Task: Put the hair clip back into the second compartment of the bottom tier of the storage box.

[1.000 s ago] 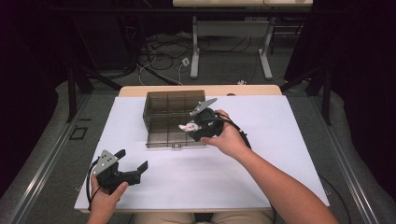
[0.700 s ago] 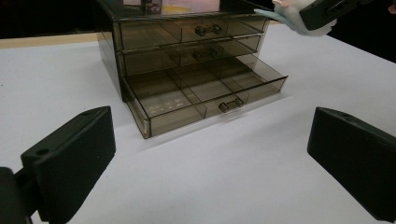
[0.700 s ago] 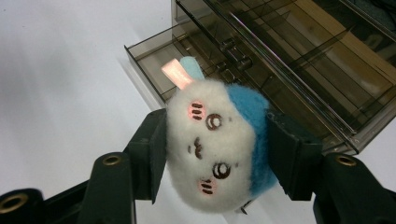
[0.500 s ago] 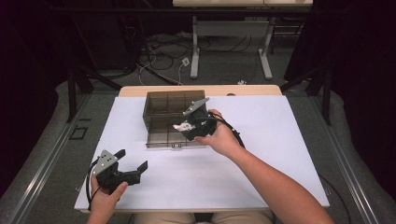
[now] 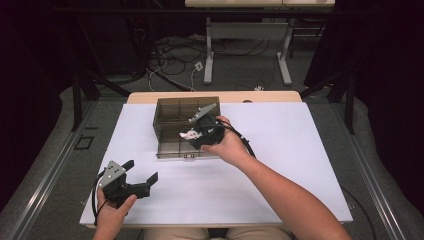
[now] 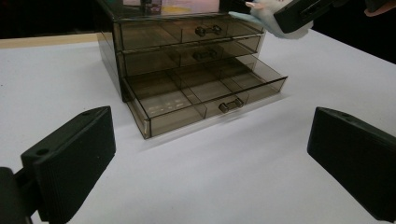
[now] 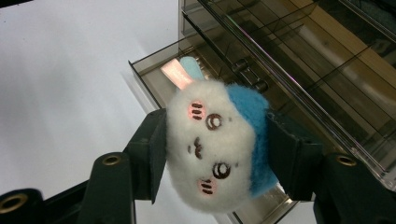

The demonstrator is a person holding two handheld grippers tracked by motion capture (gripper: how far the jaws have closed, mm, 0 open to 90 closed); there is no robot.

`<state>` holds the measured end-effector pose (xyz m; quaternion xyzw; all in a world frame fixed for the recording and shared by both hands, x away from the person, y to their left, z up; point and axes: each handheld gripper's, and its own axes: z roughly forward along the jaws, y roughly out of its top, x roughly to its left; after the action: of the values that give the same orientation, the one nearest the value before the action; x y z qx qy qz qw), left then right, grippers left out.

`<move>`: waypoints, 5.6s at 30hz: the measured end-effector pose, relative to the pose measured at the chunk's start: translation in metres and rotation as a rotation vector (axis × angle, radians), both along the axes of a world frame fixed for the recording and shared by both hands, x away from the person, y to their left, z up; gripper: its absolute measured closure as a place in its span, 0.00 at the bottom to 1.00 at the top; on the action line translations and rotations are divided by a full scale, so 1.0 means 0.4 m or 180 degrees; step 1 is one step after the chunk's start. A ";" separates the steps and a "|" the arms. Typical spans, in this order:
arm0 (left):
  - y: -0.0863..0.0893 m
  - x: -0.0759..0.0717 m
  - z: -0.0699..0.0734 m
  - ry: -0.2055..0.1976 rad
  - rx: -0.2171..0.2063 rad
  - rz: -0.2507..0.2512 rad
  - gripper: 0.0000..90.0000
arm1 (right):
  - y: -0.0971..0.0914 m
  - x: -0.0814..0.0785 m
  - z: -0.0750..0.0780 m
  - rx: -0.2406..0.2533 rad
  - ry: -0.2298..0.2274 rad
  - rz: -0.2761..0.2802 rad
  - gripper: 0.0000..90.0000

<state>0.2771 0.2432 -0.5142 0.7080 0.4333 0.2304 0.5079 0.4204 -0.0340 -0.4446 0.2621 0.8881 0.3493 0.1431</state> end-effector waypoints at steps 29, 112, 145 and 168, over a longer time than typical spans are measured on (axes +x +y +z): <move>0.000 -0.002 0.001 -0.0005 -0.0034 -0.0005 0.02 | 0.049 0.025 -0.039 -0.0036 -0.0068 0.0091 0.47; -0.001 0.009 -0.002 0.0042 -0.0085 -0.0023 0.02 | 0.087 0.063 -0.161 -0.0158 -0.0129 0.0150 0.47; -0.002 0.010 -0.003 0.0038 -0.0091 -0.0013 0.02 | 0.075 0.065 -0.144 -0.0107 -0.0147 0.0059 0.34; -0.005 0.009 -0.004 0.0049 -0.0096 -0.0007 0.02 | 0.036 0.024 -0.106 0.0155 -0.0107 -0.0062 0.29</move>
<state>0.2807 0.2411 -0.5160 0.7025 0.4399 0.2177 0.5154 0.4300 -0.0195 -0.4869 0.2682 0.8743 0.3738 0.1550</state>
